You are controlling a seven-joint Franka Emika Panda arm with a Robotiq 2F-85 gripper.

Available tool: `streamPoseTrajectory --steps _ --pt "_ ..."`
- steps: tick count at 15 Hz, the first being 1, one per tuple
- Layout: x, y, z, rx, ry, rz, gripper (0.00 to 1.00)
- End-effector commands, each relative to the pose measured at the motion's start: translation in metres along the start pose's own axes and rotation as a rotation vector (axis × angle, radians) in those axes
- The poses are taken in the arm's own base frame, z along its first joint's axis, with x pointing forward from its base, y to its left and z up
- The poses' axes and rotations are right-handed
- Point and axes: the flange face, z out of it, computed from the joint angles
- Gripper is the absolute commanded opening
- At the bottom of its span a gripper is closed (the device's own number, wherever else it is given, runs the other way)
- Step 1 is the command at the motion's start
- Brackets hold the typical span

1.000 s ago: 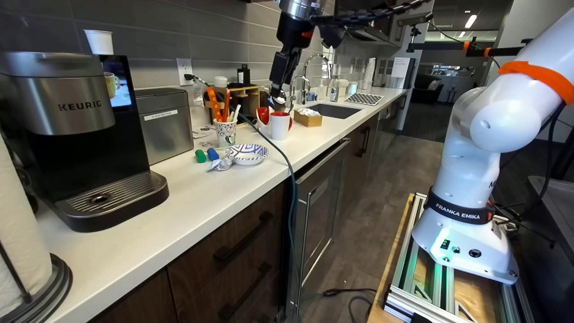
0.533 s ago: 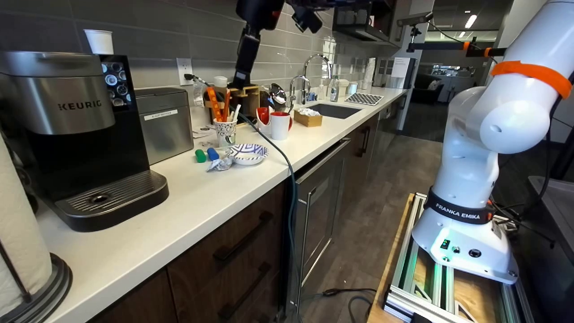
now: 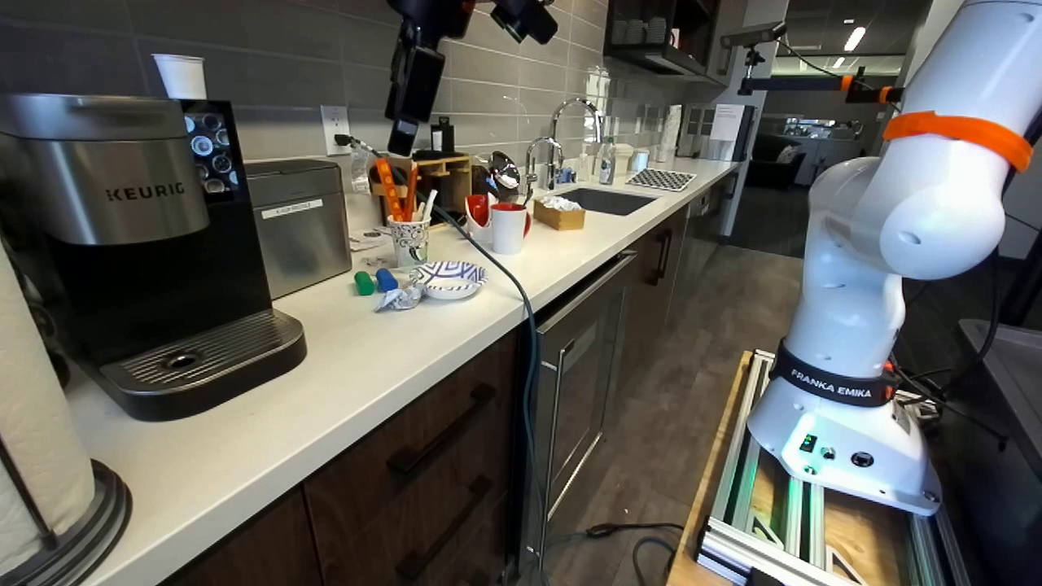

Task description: Open the coffeemaker.

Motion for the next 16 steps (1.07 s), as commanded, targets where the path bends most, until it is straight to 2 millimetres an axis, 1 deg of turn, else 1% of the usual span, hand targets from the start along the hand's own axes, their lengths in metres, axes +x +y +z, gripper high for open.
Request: streamPoseTrajectory --steps 1,7,9,11,13,15,16 --pt "0.007 -0.006 0.006 -0.033 0.074 -0.154 1.00" --pt "0.035 -0.023 0.033 -0.024 0.247 -0.434 1.00" --pt "0.047 -0.029 0.036 -0.033 0.273 -0.542 1.00" --pt "0.056 -0.039 0.037 -0.041 0.298 -0.648 1.00" --pt "0.064 -0.049 0.032 -0.062 0.316 -0.752 1.00" --pt "0.066 -0.055 0.020 -0.106 0.336 -0.847 1.00" --pt "0.066 -0.054 0.017 -0.093 0.361 -0.821 1.00"
